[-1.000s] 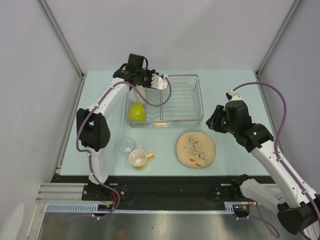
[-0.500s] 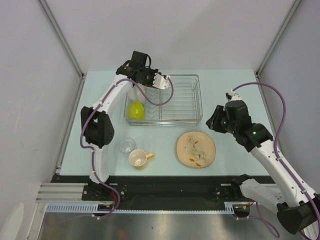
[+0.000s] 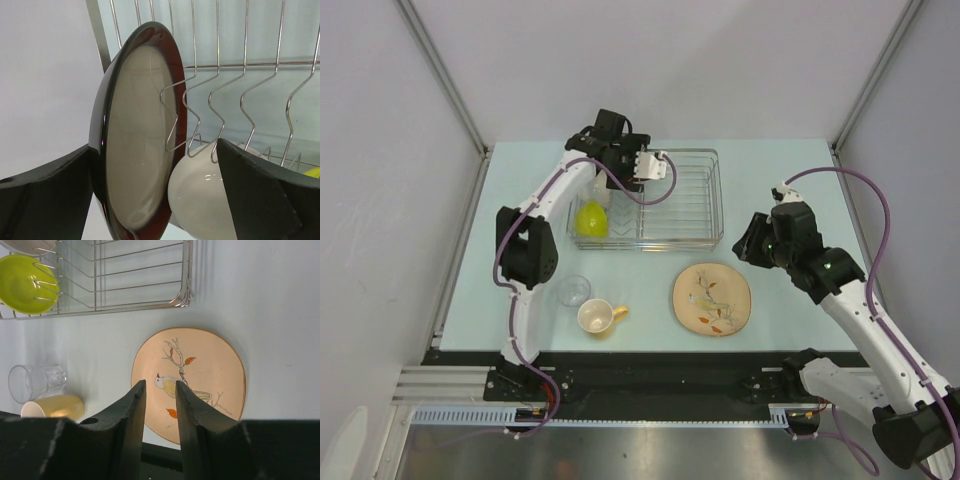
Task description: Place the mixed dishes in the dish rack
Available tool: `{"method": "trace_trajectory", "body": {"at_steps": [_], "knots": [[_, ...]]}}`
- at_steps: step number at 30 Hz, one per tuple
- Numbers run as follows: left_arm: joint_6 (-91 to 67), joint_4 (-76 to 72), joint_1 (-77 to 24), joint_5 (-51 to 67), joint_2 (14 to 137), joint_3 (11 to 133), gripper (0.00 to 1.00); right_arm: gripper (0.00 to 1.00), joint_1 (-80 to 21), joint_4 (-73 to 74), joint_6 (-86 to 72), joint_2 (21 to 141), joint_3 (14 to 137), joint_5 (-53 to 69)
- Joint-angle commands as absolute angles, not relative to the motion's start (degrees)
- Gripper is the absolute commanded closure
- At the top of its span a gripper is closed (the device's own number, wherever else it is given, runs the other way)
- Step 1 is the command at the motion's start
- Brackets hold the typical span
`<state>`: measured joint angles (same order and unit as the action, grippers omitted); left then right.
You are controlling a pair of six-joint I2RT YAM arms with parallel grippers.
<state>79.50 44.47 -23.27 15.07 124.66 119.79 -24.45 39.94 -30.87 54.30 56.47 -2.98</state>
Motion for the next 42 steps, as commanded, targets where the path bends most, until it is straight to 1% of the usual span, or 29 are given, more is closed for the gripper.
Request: {"method": "trace_trajectory", "body": {"at_steps": [1, 5, 6, 8, 10, 11, 12, 14, 18, 20, 22, 26, 29, 30, 33, 35, 36, 39, 42], "knots": [[76.6, 46.3, -23.6, 16.7, 122.1, 119.4, 0.0, 0.65, -24.2, 38.2, -30.6, 53.1, 56.4, -2.4], [76.0, 44.7, -23.6, 17.0, 120.8, 119.7, 0.0, 0.64, -24.2, 38.2, -30.8, 52.6, 56.0, -2.6], [75.8, 44.4, -23.7, 17.1, 120.4, 119.8, 0.0, 0.61, -24.2, 38.3, -30.9, 52.4, 56.1, -2.5], [75.5, 43.6, -23.7, 17.8, 118.9, 120.2, 0.0, 0.59, -24.2, 38.5, -30.9, 52.2, 55.9, -2.8], [74.6, 41.9, -23.8, 17.8, 117.0, 120.3, 0.0, 0.54, -24.2, 38.9, -30.6, 52.0, 56.0, -3.5], [74.4, 41.4, -23.8, 17.7, 116.4, 120.4, 0.0, 0.48, -24.1, 39.2, -30.5, 51.9, 55.9, -3.7], [74.0, 39.8, -23.8, 17.6, 115.4, 120.4, 0.0, 0.46, -24.1, 39.7, -30.4, 51.9, 56.0, -4.0], [74.2, 38.2, -23.7, 17.1, 113.0, 120.4, 0.0, 0.42, -24.0, 40.5, -30.8, 51.8, 55.9, -4.3], [73.0, 30.4, -23.5, 15.8, 109.3, 120.2, 0.0, 0.38, -23.7, 45.8, -32.9, 51.9, 55.8, -6.0], [72.5, 28.5, -23.4, 15.5, 107.8, 120.3, 0.0, 0.33, -23.7, 46.7, -34.4, 51.5, 54.7, -6.7], [72.7, 28.2, -23.4, 15.2, 106.9, 120.1, 0.0, 0.32, -23.6, 47.5, -35.5, 51.0, 53.9, -7.0], [72.2, 32.9, -23.7, 16.0, 103.6, 117.2, 0.0, 0.31, -22.6, 51.2, -39.9, 49.8, 51.4, -9.8], [72.5, 35.2, -25.2, 17.8, 97.8, 108.7, 0.0, 0.31, -20.1, 54.9, -43.1, 47.9, 48.1, -7.9], [72.6, 35.1, -26.0, 17.9, 94.0, 101.8, 0.0, 0.31, -19.6, 54.1, -43.9, 47.1, 44.9, -4.6], [71.4, 37.0, -30.5, 16.4, 90.4, 90.5, 0.0, 0.3, -17.7, 50.8, -45.3, 45.6, 40.2, 1.3], [65.1, 39.3, -33.7, 17.3, 89.0, 86.8, 0.0, 0.32, -16.4, 49.4, -45.5, 46.0, 38.8, 3.2], [62.8, 39.5, -34.7, 17.5, 88.4, 83.0, 0.0, 0.32, -16.1, 49.1, -45.5, 46.5, 37.7, 4.3], [54.8, 38.0, -39.1, 16.2, 85.5, 76.5, 0.0, 0.33, -15.5, 48.0, -45.5, 46.8, 36.7, 5.6], [45.8, 39.6, -43.6, 14.1, 83.8, 73.8, 0.0, 0.33, -14.7, 46.3, -45.3, 47.9, 35.3, 6.8]]}}
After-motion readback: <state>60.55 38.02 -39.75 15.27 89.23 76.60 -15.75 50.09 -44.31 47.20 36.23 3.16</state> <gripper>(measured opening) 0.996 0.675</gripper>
